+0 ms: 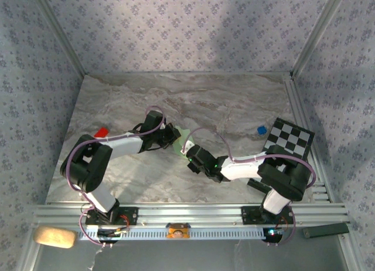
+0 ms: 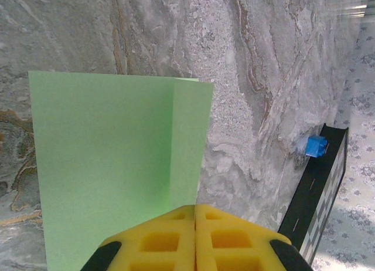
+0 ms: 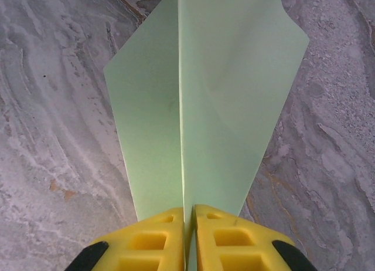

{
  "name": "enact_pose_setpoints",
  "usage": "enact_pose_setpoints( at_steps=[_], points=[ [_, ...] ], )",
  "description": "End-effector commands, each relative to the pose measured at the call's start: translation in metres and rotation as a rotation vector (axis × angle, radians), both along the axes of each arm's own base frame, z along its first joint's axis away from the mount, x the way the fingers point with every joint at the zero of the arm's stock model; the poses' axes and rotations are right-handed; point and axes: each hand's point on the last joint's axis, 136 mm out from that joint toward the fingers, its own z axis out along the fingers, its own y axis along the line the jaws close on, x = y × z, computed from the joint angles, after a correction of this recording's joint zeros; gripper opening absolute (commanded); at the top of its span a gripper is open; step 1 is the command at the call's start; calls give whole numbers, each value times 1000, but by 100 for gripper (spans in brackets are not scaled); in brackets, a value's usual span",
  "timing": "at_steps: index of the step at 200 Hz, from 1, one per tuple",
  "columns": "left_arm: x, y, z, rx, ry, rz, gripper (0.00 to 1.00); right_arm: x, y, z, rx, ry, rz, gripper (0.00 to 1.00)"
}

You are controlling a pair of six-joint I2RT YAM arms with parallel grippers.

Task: Fold a paper plane with a square sheet of paper (pick it up from the middle)
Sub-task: Fourth fold the wing at the center of the table.

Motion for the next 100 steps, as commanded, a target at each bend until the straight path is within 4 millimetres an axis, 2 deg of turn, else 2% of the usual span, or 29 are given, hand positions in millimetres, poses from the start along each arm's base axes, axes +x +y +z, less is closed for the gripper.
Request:
enact_pose_setpoints(
  at_steps=[1, 38, 100],
  points=[
    [9, -3, 19, -33, -41, 13, 7, 4, 4, 4, 10, -1, -24, 13],
    [10, 2, 21, -24, -47, 30, 6, 5, 0, 1, 9, -3, -41, 16],
    [9, 5, 19, -20, -41, 38, 5, 7, 3, 5, 36, -3, -42, 9]
  ],
)
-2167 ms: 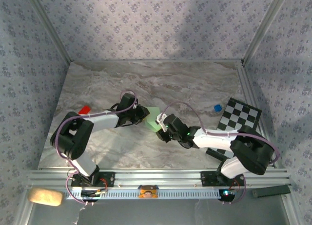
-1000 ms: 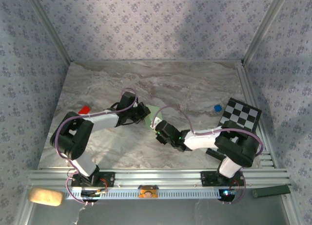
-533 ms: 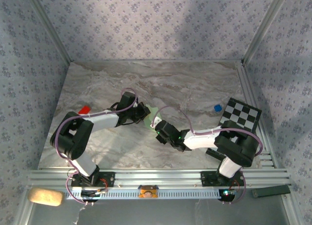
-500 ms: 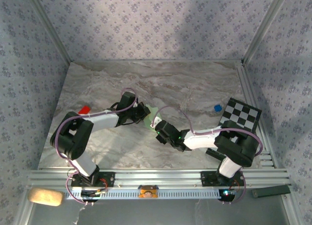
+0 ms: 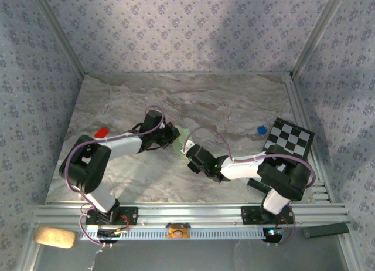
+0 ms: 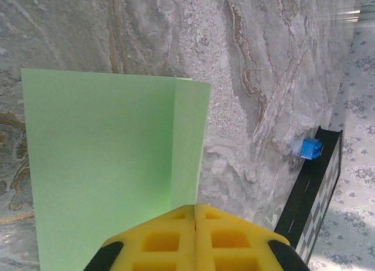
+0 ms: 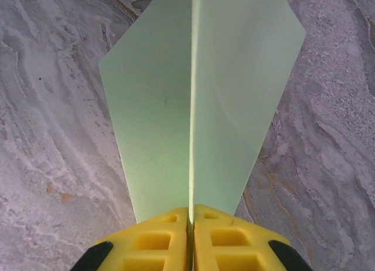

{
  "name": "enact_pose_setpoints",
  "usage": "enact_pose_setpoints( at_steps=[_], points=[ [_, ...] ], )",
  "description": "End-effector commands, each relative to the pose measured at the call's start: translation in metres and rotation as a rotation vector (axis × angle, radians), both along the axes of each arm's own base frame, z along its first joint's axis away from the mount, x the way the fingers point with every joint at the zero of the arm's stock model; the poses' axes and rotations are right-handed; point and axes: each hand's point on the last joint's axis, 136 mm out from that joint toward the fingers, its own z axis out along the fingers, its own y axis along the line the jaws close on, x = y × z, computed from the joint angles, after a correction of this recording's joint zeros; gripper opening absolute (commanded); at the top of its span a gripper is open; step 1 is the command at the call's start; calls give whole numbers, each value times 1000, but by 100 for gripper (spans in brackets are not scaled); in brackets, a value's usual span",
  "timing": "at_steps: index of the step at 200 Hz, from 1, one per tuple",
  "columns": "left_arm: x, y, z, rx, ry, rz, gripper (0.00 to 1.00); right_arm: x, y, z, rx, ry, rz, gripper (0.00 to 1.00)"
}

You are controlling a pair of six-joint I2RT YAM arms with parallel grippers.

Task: Fold a paper plane with a square sheet of paper (pick it up from the middle)
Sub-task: Fourth fold the wing at the center of the table.

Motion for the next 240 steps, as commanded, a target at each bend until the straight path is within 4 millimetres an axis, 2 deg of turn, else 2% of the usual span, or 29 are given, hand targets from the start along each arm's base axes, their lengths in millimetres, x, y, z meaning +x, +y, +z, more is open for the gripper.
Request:
enact_pose_setpoints(
  at_steps=[1, 42, 77, 111, 144, 179, 240],
  points=[
    [7, 3, 14, -12, -34, 23, 5, 6, 3, 5, 25, -8, -29, 8],
    [7, 6, 11, -1, -27, 37, 7, 7, 3, 2, 33, 11, -36, 1],
    [7, 17, 10, 28, -25, 69, 19, 8, 3, 1, 79, 55, -51, 0],
    [7, 23, 8, 38, -17, 71, 38, 4, 7, 2, 162, 111, -25, 0],
    [8, 23, 6, 36, 0, 61, 42, 6, 7, 3, 165, 115, -20, 0],
    [10, 22, 6, 37, 8, 50, 40, 6, 6, 2, 157, 114, -12, 0],
    [8, 27, 0, 67, 46, 58, 13, 7, 1, 0, 148, 99, -24, 6]
  ],
)
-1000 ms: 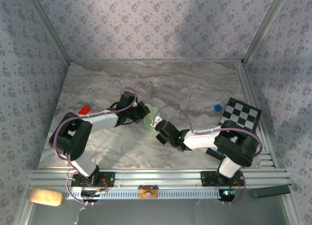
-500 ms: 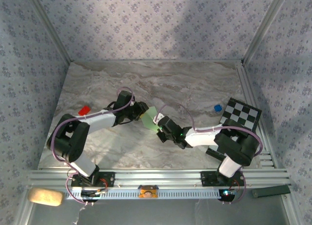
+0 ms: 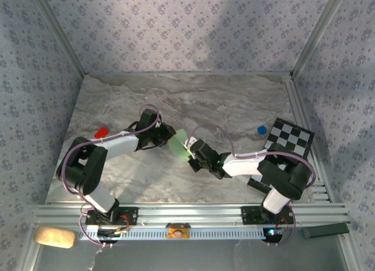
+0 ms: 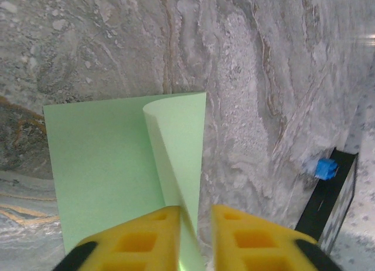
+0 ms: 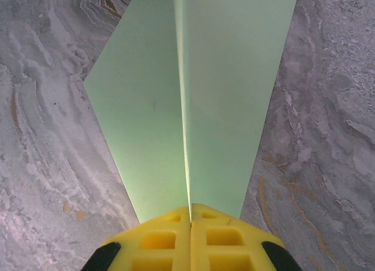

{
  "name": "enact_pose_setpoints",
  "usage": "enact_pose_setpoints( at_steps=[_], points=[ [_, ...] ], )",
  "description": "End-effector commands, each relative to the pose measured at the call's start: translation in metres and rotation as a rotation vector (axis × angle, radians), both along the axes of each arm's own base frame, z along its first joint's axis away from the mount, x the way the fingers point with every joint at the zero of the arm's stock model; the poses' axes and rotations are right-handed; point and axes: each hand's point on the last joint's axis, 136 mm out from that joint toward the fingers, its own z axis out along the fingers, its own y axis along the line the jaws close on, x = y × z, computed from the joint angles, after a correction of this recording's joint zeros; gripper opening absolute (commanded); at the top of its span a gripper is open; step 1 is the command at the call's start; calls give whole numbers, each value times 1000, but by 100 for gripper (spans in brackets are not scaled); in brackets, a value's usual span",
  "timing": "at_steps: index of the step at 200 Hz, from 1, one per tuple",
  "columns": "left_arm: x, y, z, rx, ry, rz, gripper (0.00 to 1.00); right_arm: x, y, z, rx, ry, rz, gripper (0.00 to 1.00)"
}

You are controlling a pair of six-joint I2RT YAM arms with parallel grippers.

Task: Fold a paper plane with a square sheet of paper (pick it up from the middle)
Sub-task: Fourth fold the wing at the center of the table.

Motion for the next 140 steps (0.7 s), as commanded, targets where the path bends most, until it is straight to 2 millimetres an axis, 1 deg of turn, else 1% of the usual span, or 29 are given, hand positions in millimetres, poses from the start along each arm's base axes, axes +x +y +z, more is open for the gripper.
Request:
enact_pose_setpoints(
  at_steps=[1, 28, 59, 81, 88, 98, 123, 140],
  points=[
    [4, 1, 5, 4, 12, 1, 12, 2, -3, 2, 9, -12, -12, 6],
    [4, 2, 5, 1, 16, 3, 5, 4, -3, 3, 12, -16, -12, 8],
    [5, 3, 6, -2, 14, 12, 4, 4, -1, 3, 15, -16, -9, 8],
    [6, 4, 5, -2, 16, 15, 4, 5, -1, 3, 16, -13, -10, 4],
    [5, 4, 4, -1, 20, 15, 6, 4, -1, 2, 16, -9, -10, 2],
    [5, 4, 5, -1, 18, 17, 11, 3, -1, 1, 20, -1, -7, 0],
    [6, 10, 7, 21, 10, 27, 25, 0, 1, -3, 37, 50, 2, 0],
    [6, 15, 9, 38, 2, 36, 31, -2, 5, -6, 71, 108, 6, 0]
  ],
)
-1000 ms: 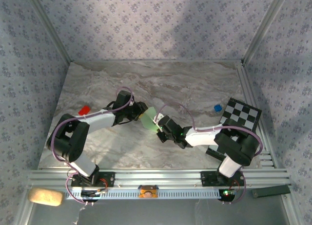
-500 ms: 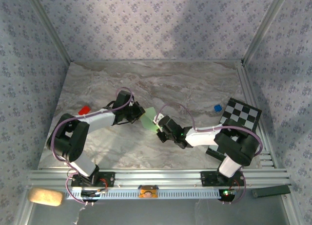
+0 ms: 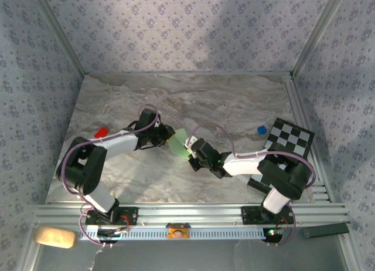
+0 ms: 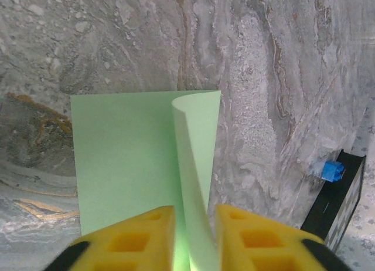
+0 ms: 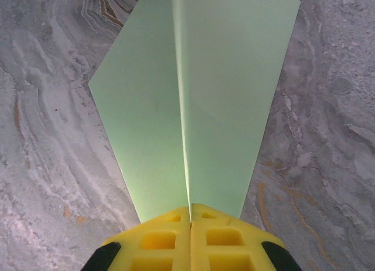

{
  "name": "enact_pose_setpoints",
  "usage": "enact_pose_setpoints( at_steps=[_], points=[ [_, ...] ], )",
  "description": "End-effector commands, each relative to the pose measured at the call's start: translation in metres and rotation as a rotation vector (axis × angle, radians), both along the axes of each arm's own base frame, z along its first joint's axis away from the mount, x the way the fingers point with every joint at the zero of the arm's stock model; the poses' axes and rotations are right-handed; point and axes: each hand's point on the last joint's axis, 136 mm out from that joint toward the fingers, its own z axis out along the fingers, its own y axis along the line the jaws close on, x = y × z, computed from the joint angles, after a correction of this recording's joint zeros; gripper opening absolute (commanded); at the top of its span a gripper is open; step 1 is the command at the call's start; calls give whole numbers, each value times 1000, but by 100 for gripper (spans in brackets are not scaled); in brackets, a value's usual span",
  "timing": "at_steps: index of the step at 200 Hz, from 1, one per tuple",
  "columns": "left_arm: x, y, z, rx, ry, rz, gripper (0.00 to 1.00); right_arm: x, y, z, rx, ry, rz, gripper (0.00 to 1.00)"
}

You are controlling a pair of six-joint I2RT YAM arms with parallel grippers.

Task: Fold a paper plane with a square sheet of paper (pick it up from the middle)
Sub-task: Fourth fold the wing at the center of the table.

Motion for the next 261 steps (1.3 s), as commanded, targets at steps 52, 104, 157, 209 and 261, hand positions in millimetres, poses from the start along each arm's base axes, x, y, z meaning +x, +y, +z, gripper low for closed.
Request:
enact_pose_setpoints(
  at_steps=[52, 104, 157, 209, 261],
  points=[
    [2, 22, 21, 78, -47, 50, 35, -4, 8, -12, 113, 198, -19, 0],
    [2, 22, 22, 80, -52, 44, 33, 0, 7, -12, 208, 321, -60, 0],
    [2, 16, 19, 53, -59, 15, 17, 6, 4, -14, 351, 477, -116, 0],
    [2, -3, 12, 5, -51, -56, 8, 12, 0, -13, 481, 584, -161, 0],
    [3, -22, -5, 0, -3, -113, 4, 14, -5, -13, 505, 616, -178, 0]
  ],
)
